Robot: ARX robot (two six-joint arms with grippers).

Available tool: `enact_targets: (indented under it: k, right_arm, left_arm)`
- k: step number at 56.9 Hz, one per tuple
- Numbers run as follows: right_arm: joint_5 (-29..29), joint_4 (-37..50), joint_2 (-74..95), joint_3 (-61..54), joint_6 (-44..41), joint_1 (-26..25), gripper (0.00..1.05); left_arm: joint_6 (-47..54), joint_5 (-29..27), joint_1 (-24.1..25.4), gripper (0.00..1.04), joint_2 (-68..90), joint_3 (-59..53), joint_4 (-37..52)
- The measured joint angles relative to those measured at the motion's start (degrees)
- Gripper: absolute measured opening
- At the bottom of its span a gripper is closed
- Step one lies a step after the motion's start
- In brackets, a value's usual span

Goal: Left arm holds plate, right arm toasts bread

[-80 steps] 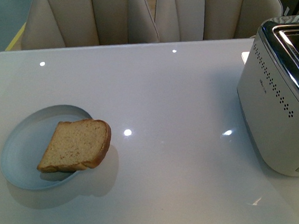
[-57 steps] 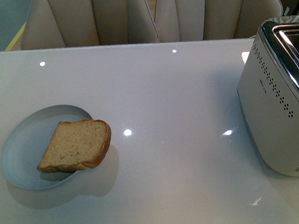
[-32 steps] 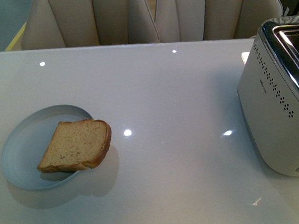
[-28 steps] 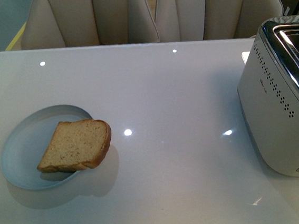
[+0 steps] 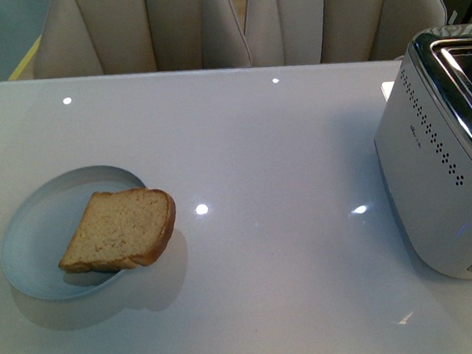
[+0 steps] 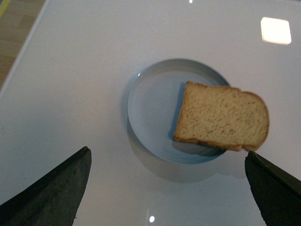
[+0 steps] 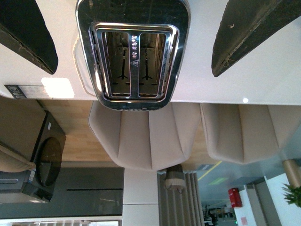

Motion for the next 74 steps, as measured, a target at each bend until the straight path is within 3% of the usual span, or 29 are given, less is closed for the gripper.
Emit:
enact_targets:
  k: [12,31,44,70,74]
  right_arm:
    - [0.0,0.0,0.0,0.0,0.0,0.0,0.96]
    - [0.0,0.0,0.0,0.0,0.0,0.0,0.96]
    - [0.0,0.0,0.0,0.0,0.0,0.0,0.96]
    - [0.0,0.0,0.0,0.0,0.0,0.0,0.96]
    - [0.0,0.0,0.0,0.0,0.0,0.0,0.96]
  left_arm:
    - [3.6,0.3,3.0,0.98,26.2,4.9,14.0]
    - [2.2,-0.9,5.6,0.98,53.0,16.7,18.1]
    - [-1.1,-1.4,3.0,0.98,62.1,26.0,17.4]
    - [-3.9,-0.7,-0.3,0.97,68.8,33.2,16.7]
    - [-4.4,-0.5,-0.5,0.84,69.2,33.6,17.0]
